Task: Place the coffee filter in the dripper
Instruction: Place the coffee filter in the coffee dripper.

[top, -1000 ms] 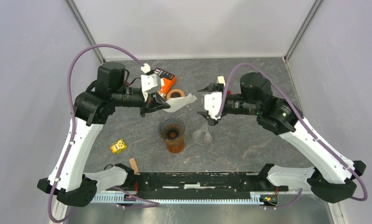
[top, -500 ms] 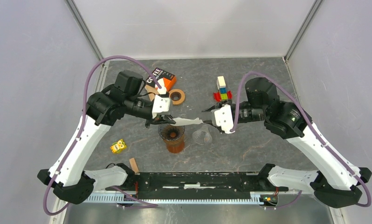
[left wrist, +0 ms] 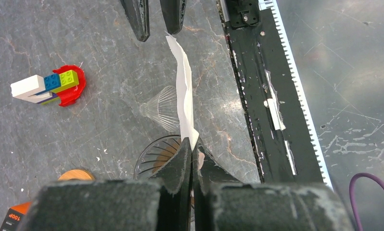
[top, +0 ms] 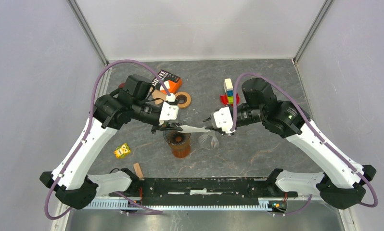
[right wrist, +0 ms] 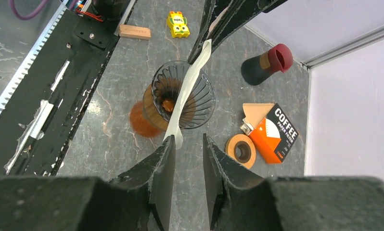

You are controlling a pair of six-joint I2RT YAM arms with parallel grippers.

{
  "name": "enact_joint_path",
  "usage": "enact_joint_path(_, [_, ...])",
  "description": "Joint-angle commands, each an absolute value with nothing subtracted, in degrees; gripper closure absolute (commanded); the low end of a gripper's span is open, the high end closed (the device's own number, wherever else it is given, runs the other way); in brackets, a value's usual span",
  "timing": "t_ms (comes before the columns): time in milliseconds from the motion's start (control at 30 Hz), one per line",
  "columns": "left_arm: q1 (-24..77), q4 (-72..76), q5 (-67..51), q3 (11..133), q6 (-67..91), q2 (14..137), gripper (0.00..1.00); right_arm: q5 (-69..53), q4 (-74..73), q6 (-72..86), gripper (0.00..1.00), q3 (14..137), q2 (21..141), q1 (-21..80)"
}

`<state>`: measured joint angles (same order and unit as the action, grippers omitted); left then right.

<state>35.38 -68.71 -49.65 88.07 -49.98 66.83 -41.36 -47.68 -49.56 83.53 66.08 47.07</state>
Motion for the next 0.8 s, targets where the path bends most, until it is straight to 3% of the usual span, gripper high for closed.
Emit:
enact_joint_path(0, [35.7,-68.8,-50.5,88.2,-53.1,66.7,0.98,-42.7,-46.0,-49.1,0.68,83.6,65.9,46.8])
enact_joint_path(767, [35.8,-68.2,-49.2,89.2,-53.1,67.4,0.98,-44.0,-44.5,-48.1,0.76,81.5,66.2,46.8])
